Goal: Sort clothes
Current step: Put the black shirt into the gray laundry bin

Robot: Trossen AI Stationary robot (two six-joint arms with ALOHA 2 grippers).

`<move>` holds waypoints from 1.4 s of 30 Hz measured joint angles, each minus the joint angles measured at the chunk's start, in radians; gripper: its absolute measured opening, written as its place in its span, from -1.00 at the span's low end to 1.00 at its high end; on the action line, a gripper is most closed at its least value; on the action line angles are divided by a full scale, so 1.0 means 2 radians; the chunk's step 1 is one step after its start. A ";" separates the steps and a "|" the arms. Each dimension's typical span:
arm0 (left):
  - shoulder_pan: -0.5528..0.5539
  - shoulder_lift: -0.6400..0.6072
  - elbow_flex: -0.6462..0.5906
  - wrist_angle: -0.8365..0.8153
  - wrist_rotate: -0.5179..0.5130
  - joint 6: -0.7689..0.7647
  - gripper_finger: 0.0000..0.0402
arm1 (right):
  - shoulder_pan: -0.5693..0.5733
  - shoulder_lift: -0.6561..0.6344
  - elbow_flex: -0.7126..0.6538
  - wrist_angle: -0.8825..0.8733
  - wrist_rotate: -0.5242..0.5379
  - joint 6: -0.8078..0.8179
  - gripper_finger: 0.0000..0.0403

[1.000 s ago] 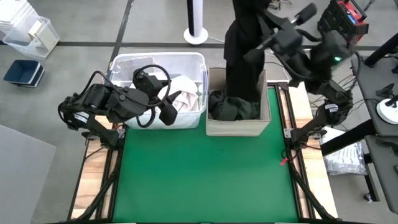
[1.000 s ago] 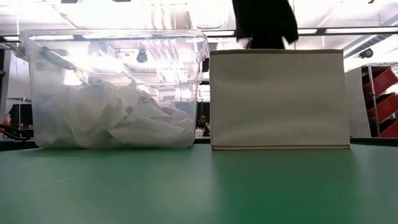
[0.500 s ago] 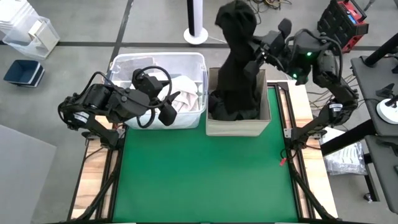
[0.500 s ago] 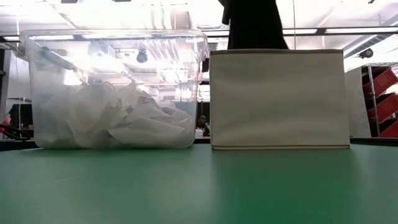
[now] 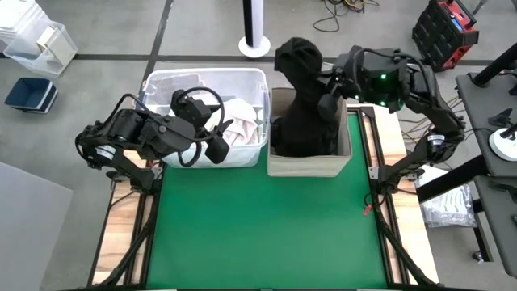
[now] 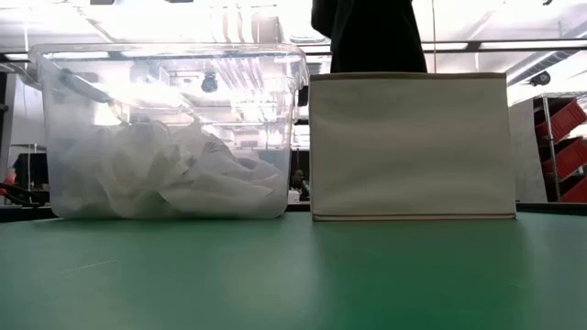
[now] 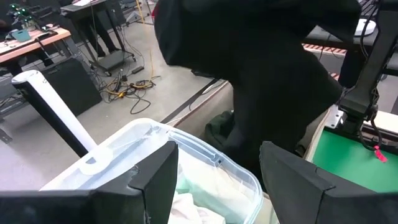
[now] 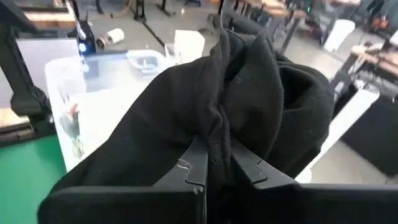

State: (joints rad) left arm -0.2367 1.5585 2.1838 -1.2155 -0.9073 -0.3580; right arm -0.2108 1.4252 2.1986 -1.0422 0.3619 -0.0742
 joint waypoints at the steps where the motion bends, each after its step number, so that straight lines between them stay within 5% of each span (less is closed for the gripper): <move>1: 0.000 0.000 0.000 0.000 0.000 0.000 0.02 | -0.003 0.001 0.000 -0.008 -0.001 0.007 -0.91; 15: 0.000 0.000 0.000 -0.010 0.000 0.000 0.02 | -0.085 0.008 -0.005 -0.093 -0.108 0.118 -0.91; 31: 0.000 0.000 0.000 -0.018 0.000 -0.001 0.02 | -0.142 0.081 -0.012 -0.169 -0.301 0.119 -0.91; 36: 0.000 0.000 0.000 -0.021 0.000 -0.001 0.02 | -0.161 0.106 -0.014 -0.265 -0.280 0.087 -0.91; 42: 0.000 0.000 0.000 -0.022 0.000 -0.001 0.02 | -0.169 0.124 -0.034 -0.252 -0.182 0.083 -0.91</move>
State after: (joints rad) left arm -0.2367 1.5585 2.1838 -1.2597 -0.9066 -0.3607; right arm -0.5488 1.6732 2.1298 -1.5458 -0.0024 0.0920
